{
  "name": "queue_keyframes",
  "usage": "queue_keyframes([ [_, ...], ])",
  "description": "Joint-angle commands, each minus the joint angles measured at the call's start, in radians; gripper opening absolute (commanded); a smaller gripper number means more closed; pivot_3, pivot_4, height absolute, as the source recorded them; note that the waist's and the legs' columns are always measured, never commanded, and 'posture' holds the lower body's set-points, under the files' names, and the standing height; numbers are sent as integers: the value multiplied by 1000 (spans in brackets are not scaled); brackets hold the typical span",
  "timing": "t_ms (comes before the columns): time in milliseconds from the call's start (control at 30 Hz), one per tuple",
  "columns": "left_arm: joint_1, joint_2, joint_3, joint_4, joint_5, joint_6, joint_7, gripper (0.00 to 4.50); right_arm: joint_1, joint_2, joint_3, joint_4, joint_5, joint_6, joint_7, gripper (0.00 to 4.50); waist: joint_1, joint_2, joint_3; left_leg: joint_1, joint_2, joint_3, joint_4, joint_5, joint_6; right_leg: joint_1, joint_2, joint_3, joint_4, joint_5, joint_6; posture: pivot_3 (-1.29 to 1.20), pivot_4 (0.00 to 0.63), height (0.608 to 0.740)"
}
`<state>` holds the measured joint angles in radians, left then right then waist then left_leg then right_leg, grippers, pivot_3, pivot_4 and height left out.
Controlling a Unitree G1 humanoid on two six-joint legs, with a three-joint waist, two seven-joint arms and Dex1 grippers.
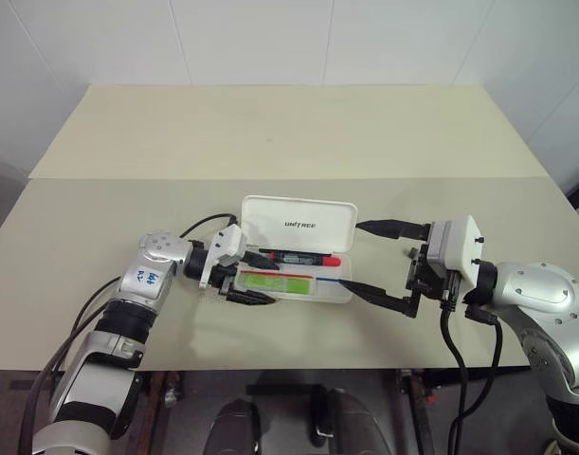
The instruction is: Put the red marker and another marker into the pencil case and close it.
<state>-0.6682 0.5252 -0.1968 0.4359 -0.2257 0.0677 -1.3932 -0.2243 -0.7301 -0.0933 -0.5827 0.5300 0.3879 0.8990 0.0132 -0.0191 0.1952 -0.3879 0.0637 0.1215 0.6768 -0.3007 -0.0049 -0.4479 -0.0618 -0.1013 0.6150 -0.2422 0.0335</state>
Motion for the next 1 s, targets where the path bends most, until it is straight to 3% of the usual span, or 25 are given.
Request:
queue_keyframes([
  [33, -22, -14, 25, -25, -16, -11, 10, 4493, -16, -4, -25, -13, 7, -29, -1, 4500, 0, 0, 0, 0, 0, 0, 0, 0, 0, 0, 0, 0, 1, 0, 0, 0, 150, 740],
  [233, -20, -42, 82, -114, -128, 63, -15, 4493, -24, 16, -29, 33, 24, -34, -6, 4500, 2, -1, 0, -1, 0, 0, 3, 0, 1, 0, 0, 0, 2, 0, 0, 0, 150, 740],
  [400, -17, -30, 125, -224, -223, 151, -31, 4493, -21, -3, -100, 217, 28, -58, 31, 4500, 1, -1, 0, 0, 0, 0, 4, 0, 1, 1, 0, 1, 3, 0, 0, 0, 150, 740],
  [700, -22, 47, 186, -324, -290, 244, -37, 4493, -66, -98, -89, 754, -128, -272, 204, 4500, -2, -1, 0, 0, -1, 0, 4, 0, 1, 1, 0, 1, 3, 0, 0, 0, 150, 740],
  [1000, -15, 107, 231, -391, -324, 290, -22, 4493, -303, -53, -8, 1230, -259, -458, 302, 4500, -23, -1, 1, 3, 0, 2, 4, 1, -2, 1, 1, 4, 6, 0, 1, 0, 150, 740],
])
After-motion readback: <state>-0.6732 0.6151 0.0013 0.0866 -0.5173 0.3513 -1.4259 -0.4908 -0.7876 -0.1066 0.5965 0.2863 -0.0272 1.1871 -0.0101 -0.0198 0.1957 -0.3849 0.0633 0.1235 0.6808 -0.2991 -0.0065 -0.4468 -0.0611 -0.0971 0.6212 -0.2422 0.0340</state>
